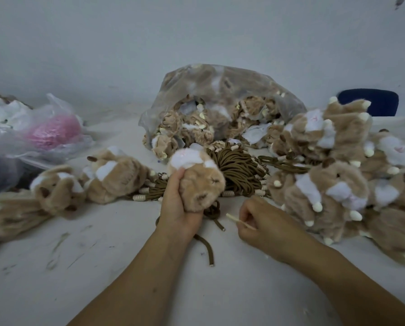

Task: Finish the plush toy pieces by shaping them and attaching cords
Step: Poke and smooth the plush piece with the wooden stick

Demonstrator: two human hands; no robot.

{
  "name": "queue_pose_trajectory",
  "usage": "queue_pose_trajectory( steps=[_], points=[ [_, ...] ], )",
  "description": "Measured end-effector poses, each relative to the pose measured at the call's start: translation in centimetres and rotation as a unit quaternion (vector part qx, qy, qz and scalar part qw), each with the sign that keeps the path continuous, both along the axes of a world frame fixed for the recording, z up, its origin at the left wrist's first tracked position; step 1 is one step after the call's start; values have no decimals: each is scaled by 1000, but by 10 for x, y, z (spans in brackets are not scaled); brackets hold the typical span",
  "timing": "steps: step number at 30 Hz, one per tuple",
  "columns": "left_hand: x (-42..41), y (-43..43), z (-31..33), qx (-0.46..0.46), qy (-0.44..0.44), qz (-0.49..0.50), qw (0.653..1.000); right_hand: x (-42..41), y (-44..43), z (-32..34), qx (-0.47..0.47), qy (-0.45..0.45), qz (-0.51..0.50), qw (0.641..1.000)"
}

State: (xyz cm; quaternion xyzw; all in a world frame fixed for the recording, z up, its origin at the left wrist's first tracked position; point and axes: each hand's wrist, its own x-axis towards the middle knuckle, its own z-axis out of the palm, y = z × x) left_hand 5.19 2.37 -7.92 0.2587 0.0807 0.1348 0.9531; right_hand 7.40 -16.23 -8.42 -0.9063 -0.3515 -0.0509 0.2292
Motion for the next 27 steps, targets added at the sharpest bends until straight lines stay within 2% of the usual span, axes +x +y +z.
queue_pose_trajectory(
  steps=[2, 4, 7, 9, 11, 17, 22, 27],
  points=[
    [1, 1, -1, 0, -1, 15, 1000, 1, -1, 7, 28, -1, -49, 998],
    [2, 2, -2, 9, 2, 20, 1000, 1, 0, 14, 34, -40, -62, 997],
    [3, 1, -2, 23, 6, 27, 999, -11, 6, 23, 54, -125, -22, 990],
    [4, 1, -2, 35, 10, 30, 999, -19, 12, 22, 23, -149, 7, 989],
    [4, 0, -4, 54, 10, 25, 998, -22, 16, 17, -17, -155, 14, 988],
    [1, -12, -4, 179, 9, -6, 984, -15, 18, 12, 25, -140, -9, 990],
    [-1, -23, -6, 338, -41, -30, 940, -9, 15, 13, 137, -100, -41, 985],
    [-7, -30, 0, 469, -134, -61, 871, -12, 17, 11, 170, -32, -11, 985]
  ],
)
